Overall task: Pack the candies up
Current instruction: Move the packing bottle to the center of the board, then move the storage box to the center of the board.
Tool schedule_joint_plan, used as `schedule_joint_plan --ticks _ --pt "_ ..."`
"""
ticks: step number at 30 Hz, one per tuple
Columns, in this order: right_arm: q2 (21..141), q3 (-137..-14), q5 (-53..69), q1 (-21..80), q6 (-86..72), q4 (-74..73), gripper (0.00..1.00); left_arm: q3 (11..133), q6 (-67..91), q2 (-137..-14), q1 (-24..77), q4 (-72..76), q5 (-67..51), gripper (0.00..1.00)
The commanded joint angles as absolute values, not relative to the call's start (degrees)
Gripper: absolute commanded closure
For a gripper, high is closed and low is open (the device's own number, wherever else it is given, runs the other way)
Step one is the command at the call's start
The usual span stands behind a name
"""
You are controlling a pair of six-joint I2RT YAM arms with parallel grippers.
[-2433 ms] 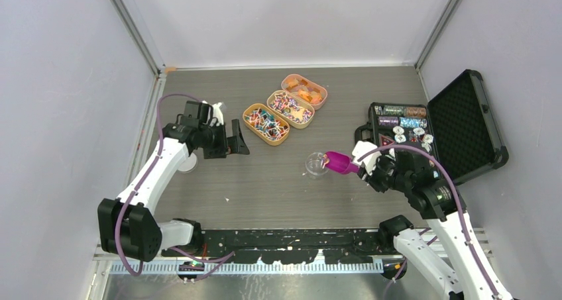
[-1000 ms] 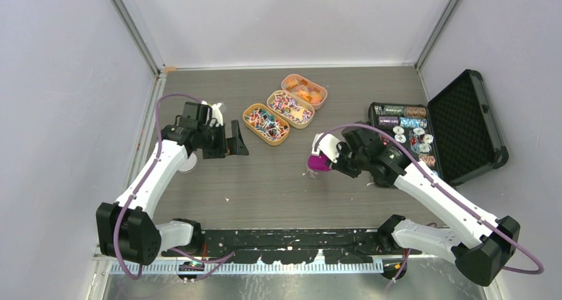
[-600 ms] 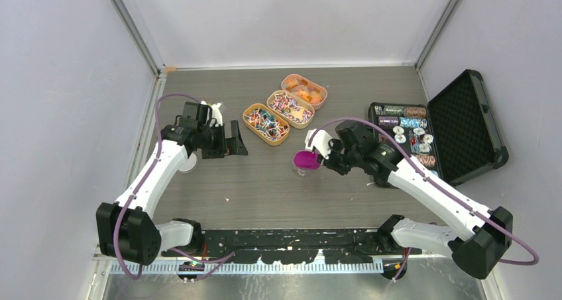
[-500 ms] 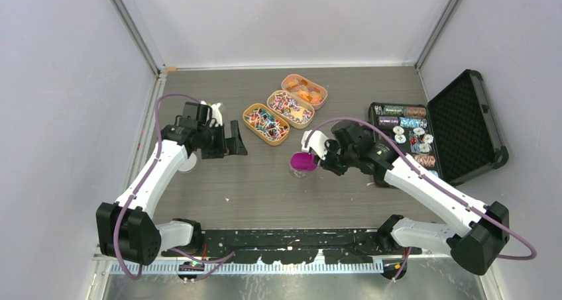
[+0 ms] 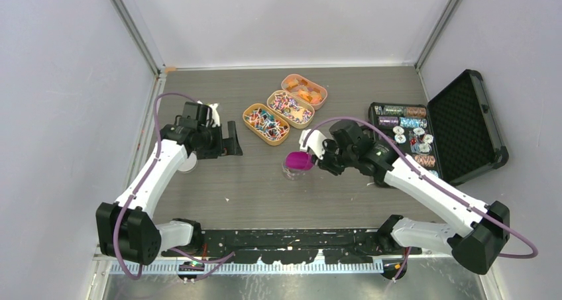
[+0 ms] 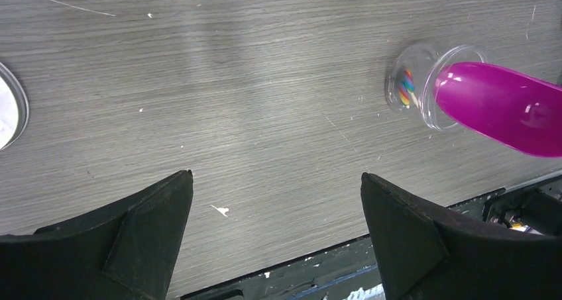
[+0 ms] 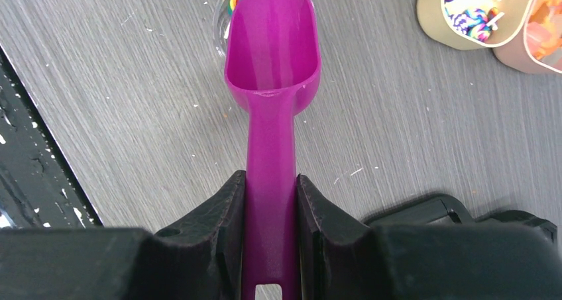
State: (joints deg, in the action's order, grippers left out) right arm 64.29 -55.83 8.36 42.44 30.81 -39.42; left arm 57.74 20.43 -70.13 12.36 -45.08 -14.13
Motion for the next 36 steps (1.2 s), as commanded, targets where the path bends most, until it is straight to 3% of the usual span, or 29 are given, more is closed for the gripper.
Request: schedule_joint_plan --ticks 1,8,14,17,26,36 --pt "61.07 -63.51 6.03 42.63 28.06 -40.91 1.0 62.94 19.83 -70.69 12.13 -45.79 -13.38 0.0" --pt "68.11 -74.82 -5.61 41.96 21.67 -45.87 1.0 74.23 22.89 -80.48 10.55 -43.51 -11.23 0.13" --pt "72.85 -77.63 -3.94 34.84 18.76 -39.07 1.0 89.12 25.82 -98.7 5.76 -41.61 -11.03 0.41" --pt "76.89 -79.81 -4.39 32.16 18.19 -38.22 1.0 97.39 25.1 -107.96 5.2 -41.85 -10.56 0.49" --pt "86.87 -86.37 -3.04 28.57 20.43 -40.1 1.0 116.95 22.37 -128.75 5.19 -49.33 -11.48 0.56" --pt "95.44 -91.65 -1.35 28.44 20.95 -39.01 0.99 116.88 24.22 -134.13 5.62 -48.53 -20.63 0.61"
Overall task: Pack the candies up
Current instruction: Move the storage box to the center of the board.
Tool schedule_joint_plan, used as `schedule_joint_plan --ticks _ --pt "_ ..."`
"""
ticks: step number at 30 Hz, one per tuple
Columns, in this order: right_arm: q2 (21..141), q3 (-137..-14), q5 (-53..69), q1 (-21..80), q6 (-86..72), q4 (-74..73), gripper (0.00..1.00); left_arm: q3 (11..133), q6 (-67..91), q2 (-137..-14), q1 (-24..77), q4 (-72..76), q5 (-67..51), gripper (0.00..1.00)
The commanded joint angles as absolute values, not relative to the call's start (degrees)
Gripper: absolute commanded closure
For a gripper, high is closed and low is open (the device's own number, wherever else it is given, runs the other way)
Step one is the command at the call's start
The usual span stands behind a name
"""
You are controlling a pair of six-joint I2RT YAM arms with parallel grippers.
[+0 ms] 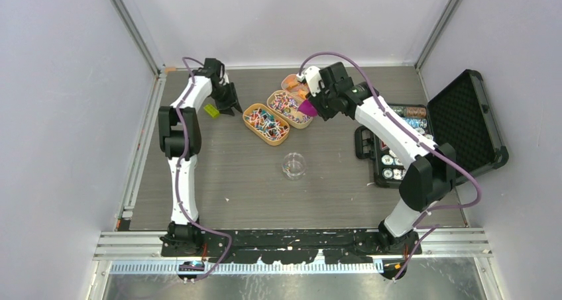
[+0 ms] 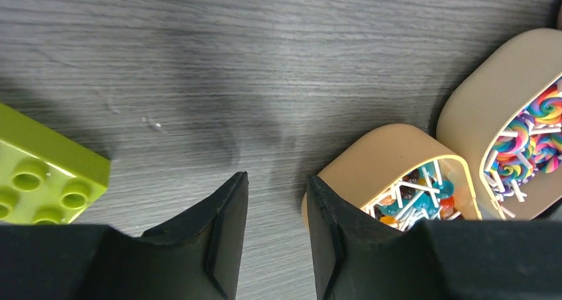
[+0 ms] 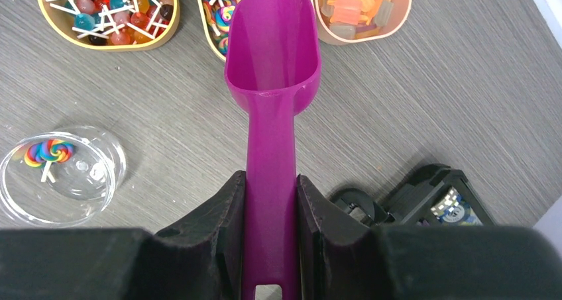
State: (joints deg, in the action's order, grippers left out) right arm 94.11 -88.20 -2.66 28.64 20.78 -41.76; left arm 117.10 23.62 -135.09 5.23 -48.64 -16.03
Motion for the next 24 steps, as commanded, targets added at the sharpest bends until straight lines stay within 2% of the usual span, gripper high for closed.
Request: schedule_joint_plan --ticks 1,24 --pt "96.07 -91.81 -1.06 28.43 20.8 -38.8 1.0 116.12 24.56 -133.84 5.7 -48.25 -20.89 0.61" --pt "103.86 -93.62 3.24 27.68 24.13 -36.48 1.0 99.93 35.6 -125.83 7.67 -39.55 -27.09 0.65"
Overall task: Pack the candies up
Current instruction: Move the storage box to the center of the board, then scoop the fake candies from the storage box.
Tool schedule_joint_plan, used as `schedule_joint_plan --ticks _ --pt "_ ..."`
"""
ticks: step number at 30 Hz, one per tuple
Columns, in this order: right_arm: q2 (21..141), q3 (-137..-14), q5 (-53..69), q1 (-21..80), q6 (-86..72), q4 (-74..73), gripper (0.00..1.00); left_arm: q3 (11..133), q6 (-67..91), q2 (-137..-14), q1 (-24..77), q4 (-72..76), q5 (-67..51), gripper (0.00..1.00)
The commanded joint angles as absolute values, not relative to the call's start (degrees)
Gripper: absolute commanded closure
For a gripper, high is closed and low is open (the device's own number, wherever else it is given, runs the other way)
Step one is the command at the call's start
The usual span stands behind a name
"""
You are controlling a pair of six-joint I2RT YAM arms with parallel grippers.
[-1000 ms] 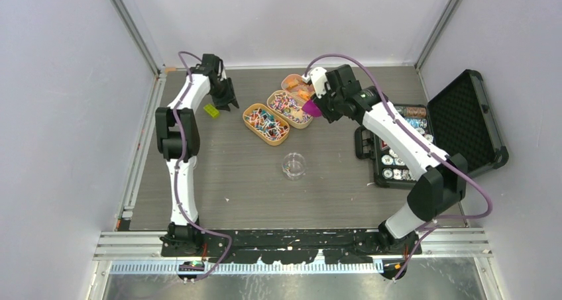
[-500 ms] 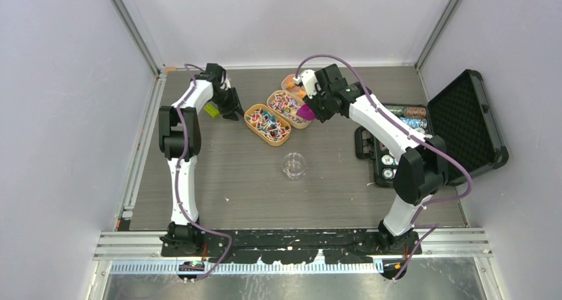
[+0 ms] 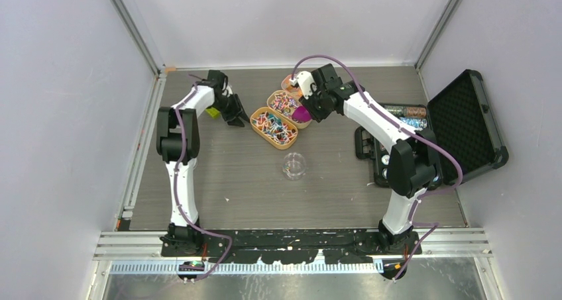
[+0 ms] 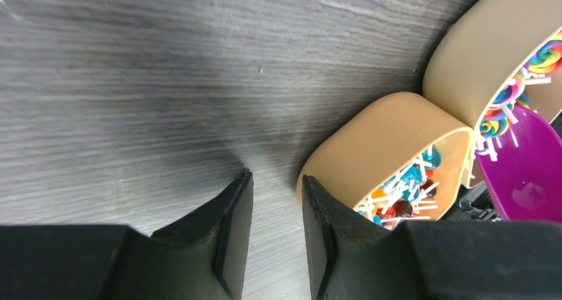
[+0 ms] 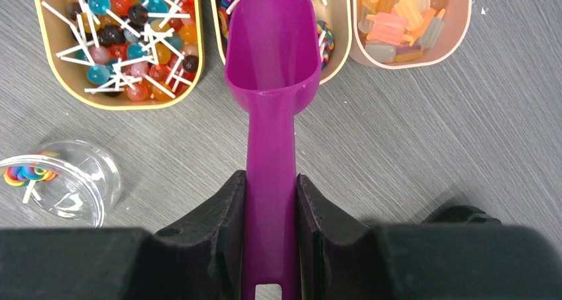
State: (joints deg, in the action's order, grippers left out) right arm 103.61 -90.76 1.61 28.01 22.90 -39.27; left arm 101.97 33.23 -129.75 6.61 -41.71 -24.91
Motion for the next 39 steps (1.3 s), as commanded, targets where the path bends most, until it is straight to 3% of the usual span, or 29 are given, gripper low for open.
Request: schedule_joint_plan --ticks 1,5,13,18,29,39 --pt "103.92 -93.46 3.43 27.64 24.32 -36.35 1.0 99.59 35.94 -125.2 7.65 -39.47 -26.68 0.65" --pt "104.1 -92.74 3.8 27.29 25.17 -35.43 1.0 99.98 39.2 -122.81 6.81 -37.95 -25.57 0.57" --pt "105.32 -92.26 5.2 27.08 27.88 -35.27 1.0 110.31 44.64 -126.17 5.81 -31.26 -27.51 0.55" --pt "105.73 -91.43 5.25 26.94 30.28 -33.77 1.0 119.93 45.57 -133.8 6.02 -32.67 -31.25 0.58" --pt "107.06 -88.75 6.81 26.81 33.29 -29.37 1.0 127.0 51.26 -145.87 8.19 -26.12 -36.59 0.67" --pt "107.89 -85.45 9.26 26.43 33.37 -24.85 1.0 125.28 53.71 -148.05 9.97 -21.23 -39.35 0.72"
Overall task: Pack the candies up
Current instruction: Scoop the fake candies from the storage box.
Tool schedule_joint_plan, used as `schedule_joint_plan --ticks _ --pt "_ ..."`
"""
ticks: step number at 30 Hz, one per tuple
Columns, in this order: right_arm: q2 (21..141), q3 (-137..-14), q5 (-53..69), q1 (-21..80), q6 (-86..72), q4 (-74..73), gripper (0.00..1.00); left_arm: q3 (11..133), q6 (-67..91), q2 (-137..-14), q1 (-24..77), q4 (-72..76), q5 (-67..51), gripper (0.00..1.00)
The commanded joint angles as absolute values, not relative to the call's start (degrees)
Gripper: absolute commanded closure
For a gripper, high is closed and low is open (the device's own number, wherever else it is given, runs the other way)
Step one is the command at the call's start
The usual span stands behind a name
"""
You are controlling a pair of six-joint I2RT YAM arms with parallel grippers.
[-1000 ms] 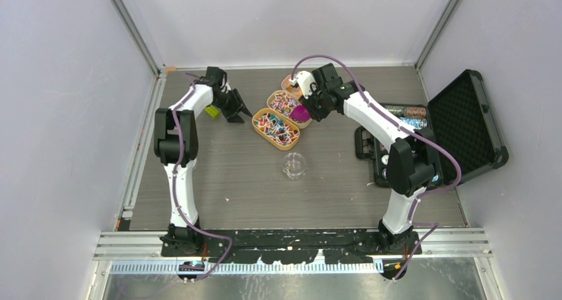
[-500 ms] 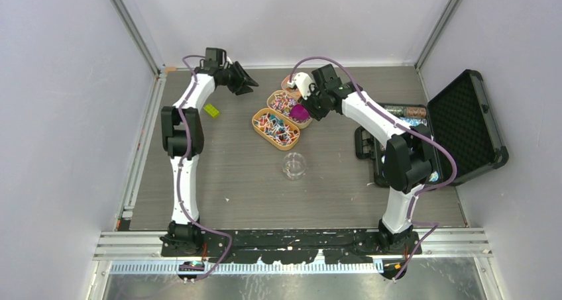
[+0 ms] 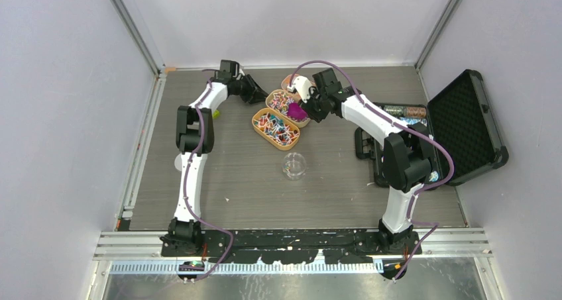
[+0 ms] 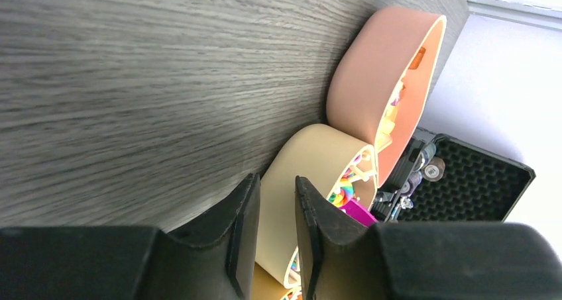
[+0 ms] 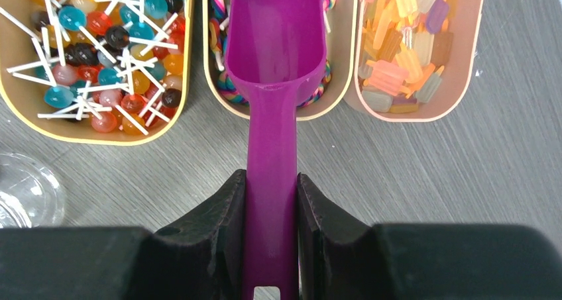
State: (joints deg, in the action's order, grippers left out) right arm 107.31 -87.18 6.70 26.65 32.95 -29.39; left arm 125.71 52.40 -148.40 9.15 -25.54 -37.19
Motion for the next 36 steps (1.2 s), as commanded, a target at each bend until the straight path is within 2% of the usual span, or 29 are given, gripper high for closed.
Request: schedule_joint_plan --ticks 1,17,26,36 --pt "107.85 -84.87 9.43 26.35 33.2 -24.12 1.0 124.84 53.9 -147.9 10.06 -20.91 -39.54 0.72" --pt "104.46 -77.02 15.56 24.38 31.5 -13.69 1.0 121.5 54.82 -146.43 11.52 -18.47 -40.41 0.74" --pt "106.65 -89.43 7.12 24.93 32.71 -33.58 1.0 121.02 54.56 -145.55 11.66 -18.9 -40.23 0.74" --pt "110.37 -91.72 10.2 25.94 32.31 -33.84 1.0 120.52 53.42 -145.3 11.53 -20.08 -40.32 0.74"
